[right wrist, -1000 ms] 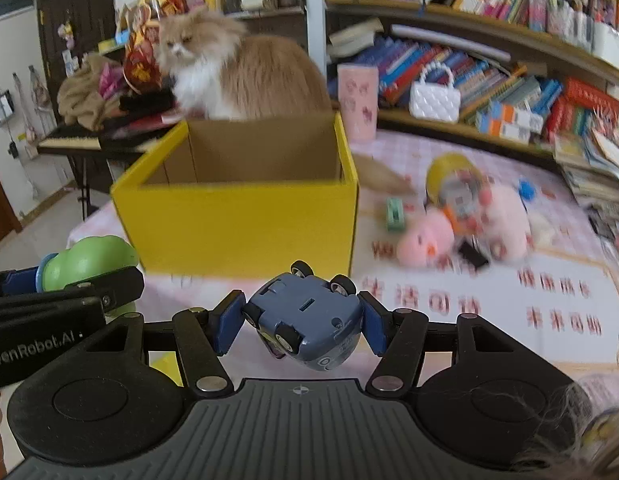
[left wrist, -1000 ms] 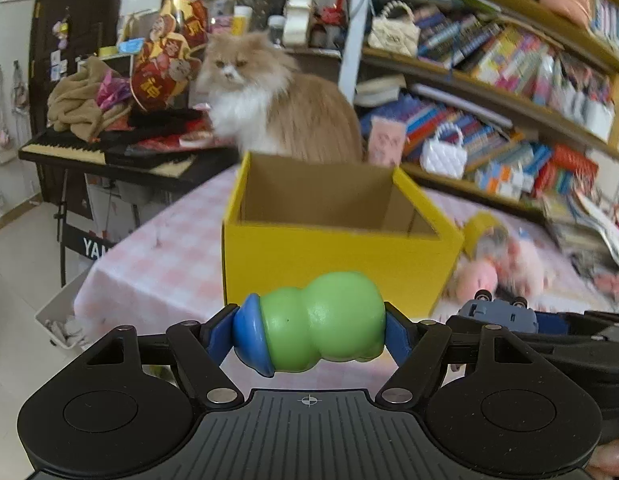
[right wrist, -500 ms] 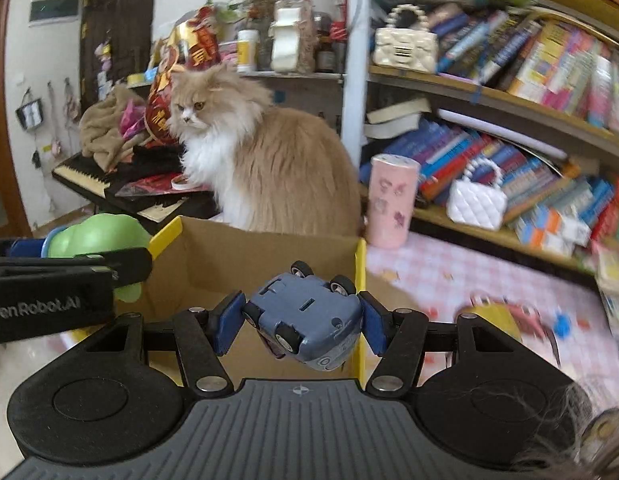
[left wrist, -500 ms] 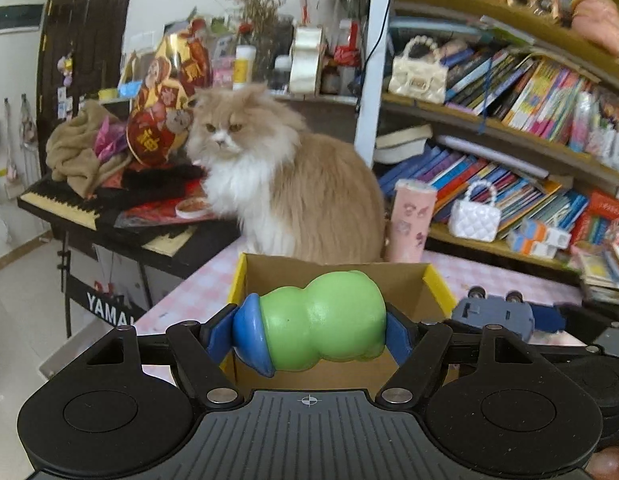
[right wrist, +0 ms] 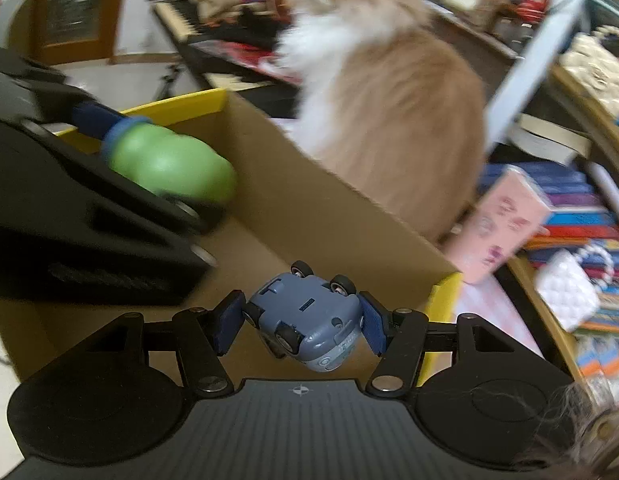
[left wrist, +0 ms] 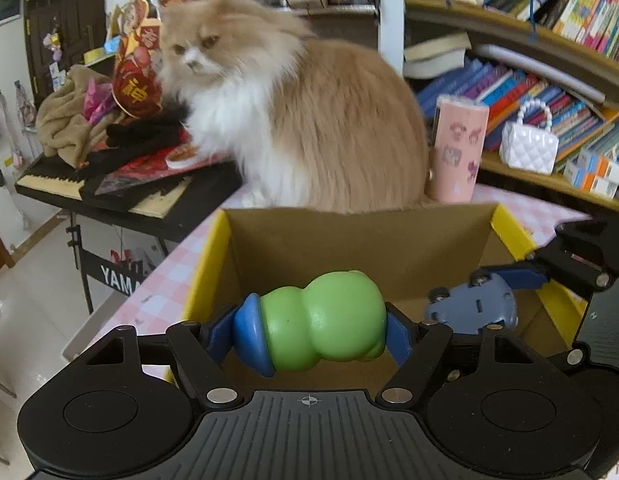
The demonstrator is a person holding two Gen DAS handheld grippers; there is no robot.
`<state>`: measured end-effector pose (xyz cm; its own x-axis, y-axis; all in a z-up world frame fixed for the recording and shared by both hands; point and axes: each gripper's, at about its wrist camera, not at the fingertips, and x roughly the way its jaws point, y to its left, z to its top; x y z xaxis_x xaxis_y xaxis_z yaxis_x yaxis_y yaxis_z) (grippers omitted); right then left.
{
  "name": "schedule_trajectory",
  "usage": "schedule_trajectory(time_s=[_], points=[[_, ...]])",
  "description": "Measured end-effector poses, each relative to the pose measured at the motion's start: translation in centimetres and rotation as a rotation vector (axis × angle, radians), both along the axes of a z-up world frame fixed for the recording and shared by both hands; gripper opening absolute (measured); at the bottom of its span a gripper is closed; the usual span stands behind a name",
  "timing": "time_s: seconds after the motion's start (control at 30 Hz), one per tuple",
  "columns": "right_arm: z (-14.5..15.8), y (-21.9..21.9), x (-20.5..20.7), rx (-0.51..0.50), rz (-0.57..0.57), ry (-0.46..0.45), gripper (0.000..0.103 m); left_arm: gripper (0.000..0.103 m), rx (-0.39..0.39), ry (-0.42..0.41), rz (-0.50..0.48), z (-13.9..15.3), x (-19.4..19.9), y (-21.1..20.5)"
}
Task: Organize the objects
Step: 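Lower both toys into the yellow box and open both tools, then withdraw both tools from the box back toward the remaining toys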
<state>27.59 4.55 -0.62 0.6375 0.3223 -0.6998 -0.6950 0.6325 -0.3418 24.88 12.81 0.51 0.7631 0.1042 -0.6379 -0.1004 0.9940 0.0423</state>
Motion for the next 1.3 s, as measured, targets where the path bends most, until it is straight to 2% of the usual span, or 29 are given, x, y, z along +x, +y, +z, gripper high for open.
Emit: schedule_trajectory(time_s=[0.1,0.2,0.3,0.33,0.4,0.47,0.67,0.83,0.93,1.1,1.3], points=[[-0.6,0.5,0.9,-0.065,0.002,0.072,0.058,0.077,0.037,0.003,-0.014,0.1,0.4,-0.7],[-0.8,0.4,2.2,-0.061,-0.024,0.156,0.059,0.078,0.052,0.028,-0.017,0.1,1.0,-0.8],[-1.0,0.4,2.0,-0.079,-0.026,0.16,0.058,0.079,0.042,0.047,-0.025,0.1,1.3,-0.7],[-1.0,0.5,1.9,-0.083,-0.024,0.154,0.059,0.079,0.039,0.053,-0.032,0.1,1.4,-0.7],[-0.7,0.4,1.8,-0.061,-0.021,0.126,0.071,0.083,0.03,0.047,-0.051,0.1,1.3,-0.7],[-0.2,-0.1,1.6,-0.024,-0.022,0.11,0.075,0.09,0.011,0.015,-0.038,0.4,0.9,-0.4],[2.1,-2.0,-0.6,0.093,-0.061,-0.015,0.075,0.093,-0.075,-0.125,-0.032,3.3,-2.3,0.5],[4.8,-3.3,-3.3,0.2,-0.156,-0.072,0.075,0.098,-0.092,-0.215,0.003,5.7,-5.9,1.4],[6.2,-4.2,-5.5,0.254,-0.218,-0.119,0.075,0.098,-0.116,-0.227,0.033,6.5,-7.8,2.0],[6.7,-5.3,-9.4,0.291,-0.307,-0.192,0.078,0.099,-0.143,-0.237,0.077,6.5,-11.0,2.8],[5.3,-5.9,-13.5,0.313,-0.409,-0.175,0.08,0.099,-0.122,-0.194,0.085,4.3,-14.8,2.9]])
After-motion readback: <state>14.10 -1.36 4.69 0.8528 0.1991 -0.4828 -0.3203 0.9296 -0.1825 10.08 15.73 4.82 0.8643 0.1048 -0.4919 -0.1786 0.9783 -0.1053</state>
